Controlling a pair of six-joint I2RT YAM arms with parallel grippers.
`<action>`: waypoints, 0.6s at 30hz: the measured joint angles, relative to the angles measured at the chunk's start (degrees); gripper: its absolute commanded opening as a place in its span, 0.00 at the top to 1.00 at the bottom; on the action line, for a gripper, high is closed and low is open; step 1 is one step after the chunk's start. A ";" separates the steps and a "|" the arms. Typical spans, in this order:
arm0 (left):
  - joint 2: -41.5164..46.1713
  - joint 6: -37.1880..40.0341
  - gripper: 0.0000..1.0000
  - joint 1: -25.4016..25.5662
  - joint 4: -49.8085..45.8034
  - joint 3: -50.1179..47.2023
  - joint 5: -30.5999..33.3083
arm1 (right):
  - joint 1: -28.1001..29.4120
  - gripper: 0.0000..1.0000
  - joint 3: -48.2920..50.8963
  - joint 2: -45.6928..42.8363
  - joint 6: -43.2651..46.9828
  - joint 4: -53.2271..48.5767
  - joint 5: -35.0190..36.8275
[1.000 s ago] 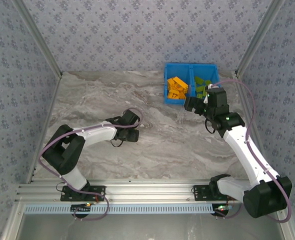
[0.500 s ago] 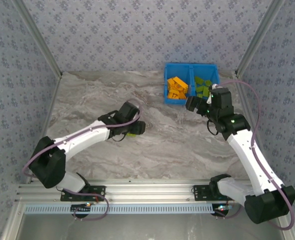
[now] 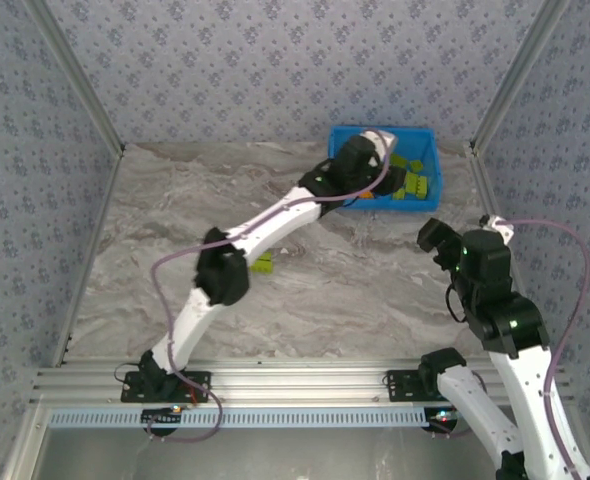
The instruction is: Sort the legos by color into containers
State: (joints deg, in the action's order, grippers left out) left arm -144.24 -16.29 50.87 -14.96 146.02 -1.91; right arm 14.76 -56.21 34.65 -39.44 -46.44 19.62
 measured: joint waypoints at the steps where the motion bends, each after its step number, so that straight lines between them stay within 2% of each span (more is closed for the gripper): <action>1: -5.62 0.59 0.56 0.22 -0.28 7.67 -0.24 | 0.00 0.00 0.37 -0.66 -0.39 -0.94 0.04; 3: -13.07 2.03 0.58 0.55 0.22 16.39 -0.20 | 0.00 0.00 0.83 -1.20 -0.83 -2.25 0.07; 4: -15.50 3.50 0.60 0.66 1.55 17.53 -0.15 | 0.00 0.00 0.96 -1.25 -0.90 -2.82 -0.07; 8: -19.02 10.05 0.60 1.14 7.82 14.38 1.18 | 0.00 0.00 1.44 -1.25 -0.87 -3.87 -1.62; 10: -20.74 12.50 0.56 1.31 10.60 14.45 2.62 | 0.00 0.00 1.70 -1.25 -0.87 -4.35 -2.38; 13: -22.49 14.10 0.41 1.27 14.62 15.10 4.42 | 0.00 0.00 1.97 -1.25 -0.81 -4.70 -2.97; 15: -22.82 14.49 0.20 1.01 16.57 15.32 5.22 | 0.00 0.00 1.97 -1.25 -0.61 -4.74 -3.19; 18: -22.82 14.34 0.08 0.26 18.75 15.98 5.86 | 0.00 0.00 2.01 -1.25 -0.39 -4.74 -3.58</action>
State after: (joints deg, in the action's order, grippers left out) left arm -167.06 -1.96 51.13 3.79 161.99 3.95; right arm 14.76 -54.19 33.41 -39.83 -51.18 16.03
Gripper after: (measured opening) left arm 0.871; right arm 0.998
